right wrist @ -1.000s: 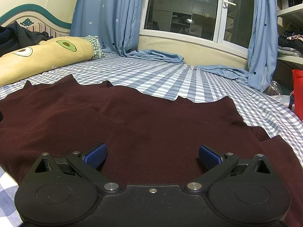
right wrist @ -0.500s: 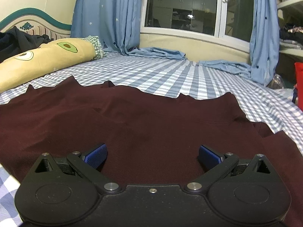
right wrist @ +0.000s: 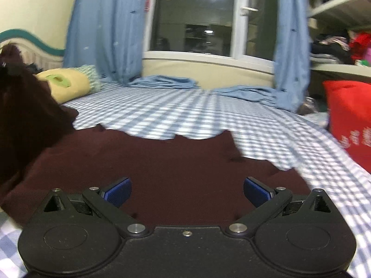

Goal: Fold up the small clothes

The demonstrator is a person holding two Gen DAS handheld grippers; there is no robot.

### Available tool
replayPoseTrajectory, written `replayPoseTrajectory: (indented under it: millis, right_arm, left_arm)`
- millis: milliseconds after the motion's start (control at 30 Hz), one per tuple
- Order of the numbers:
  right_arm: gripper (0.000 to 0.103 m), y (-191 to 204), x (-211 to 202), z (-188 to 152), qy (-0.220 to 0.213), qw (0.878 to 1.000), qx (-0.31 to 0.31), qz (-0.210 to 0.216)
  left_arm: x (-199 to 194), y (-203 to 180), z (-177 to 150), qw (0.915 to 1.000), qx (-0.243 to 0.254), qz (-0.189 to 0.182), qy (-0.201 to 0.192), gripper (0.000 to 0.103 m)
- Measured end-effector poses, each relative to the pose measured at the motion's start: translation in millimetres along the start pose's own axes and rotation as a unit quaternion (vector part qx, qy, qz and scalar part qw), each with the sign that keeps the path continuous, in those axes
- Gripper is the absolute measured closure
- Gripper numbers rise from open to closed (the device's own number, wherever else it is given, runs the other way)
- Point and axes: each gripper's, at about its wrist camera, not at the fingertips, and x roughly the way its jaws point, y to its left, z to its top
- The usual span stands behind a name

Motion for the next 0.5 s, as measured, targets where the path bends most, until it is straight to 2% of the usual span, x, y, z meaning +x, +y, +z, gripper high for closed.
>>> replayPoseTrajectory:
  millis: [167, 267, 367, 500]
  right_arm:
    - [0.000, -44, -15, -13, 0.009, 0.998, 0.041, -0.048]
    - [0.000, -65, -22, -24, 0.019, 0.995, 0.057, -0.075]
    - [0.000, -75, -29, -33, 0.023, 0.994, 0.057, -0.095]
    - [0.000, -85, -34, -37, 0.023, 0.994, 0.073, -0.077]
  left_arm:
    - [18, -68, -15, 0.9941, 0.065, -0.078, 0.038, 0.090]
    - [32, -99, -39, 0.9864, 0.100, -0.102, 0.082, 0.090]
    - [49, -112, -68, 0.9770, 0.131, -0.108, 0.129, 0.089]
    - [52, -118, -91, 0.9703, 0.167, -0.103, 0.141, 0.084]
